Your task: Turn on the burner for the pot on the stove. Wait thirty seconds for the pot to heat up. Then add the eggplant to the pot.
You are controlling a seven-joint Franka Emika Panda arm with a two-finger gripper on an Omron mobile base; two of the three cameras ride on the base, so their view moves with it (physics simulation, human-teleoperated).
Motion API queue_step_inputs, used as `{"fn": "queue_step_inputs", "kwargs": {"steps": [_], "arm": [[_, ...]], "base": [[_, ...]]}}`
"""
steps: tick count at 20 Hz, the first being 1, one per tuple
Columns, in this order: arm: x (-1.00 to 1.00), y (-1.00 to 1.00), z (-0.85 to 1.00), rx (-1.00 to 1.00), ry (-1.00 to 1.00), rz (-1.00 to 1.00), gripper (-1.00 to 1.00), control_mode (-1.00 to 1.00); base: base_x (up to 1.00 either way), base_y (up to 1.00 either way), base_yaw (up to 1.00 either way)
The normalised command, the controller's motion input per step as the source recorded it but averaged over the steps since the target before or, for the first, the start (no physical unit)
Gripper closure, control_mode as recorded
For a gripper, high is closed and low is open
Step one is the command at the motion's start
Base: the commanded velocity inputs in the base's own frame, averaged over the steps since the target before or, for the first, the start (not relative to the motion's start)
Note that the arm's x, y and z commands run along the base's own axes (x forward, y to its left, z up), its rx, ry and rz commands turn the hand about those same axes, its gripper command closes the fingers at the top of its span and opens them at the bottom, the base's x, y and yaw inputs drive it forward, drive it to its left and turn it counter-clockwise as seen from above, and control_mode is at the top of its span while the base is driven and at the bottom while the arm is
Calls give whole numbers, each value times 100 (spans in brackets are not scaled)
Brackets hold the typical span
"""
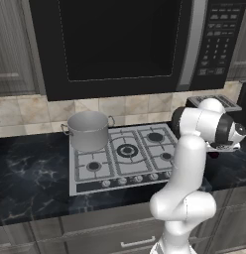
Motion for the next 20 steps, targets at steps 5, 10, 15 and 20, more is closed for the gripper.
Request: {"fn": "queue_step_inputs", "kwargs": {"steps": [5, 10, 15, 20], "arm": [[-3, 15, -4, 0, -2, 0, 100, -100], [-37, 36, 6, 0, -13, 0, 100, -100], [-83, 24, 34, 1, -19, 0, 100, -100], [-60, 15, 64, 0, -19, 0, 100, -100]], "base": [[0, 0, 0], [0, 0, 0], [0, 0, 0], [0, 0, 0]]}}
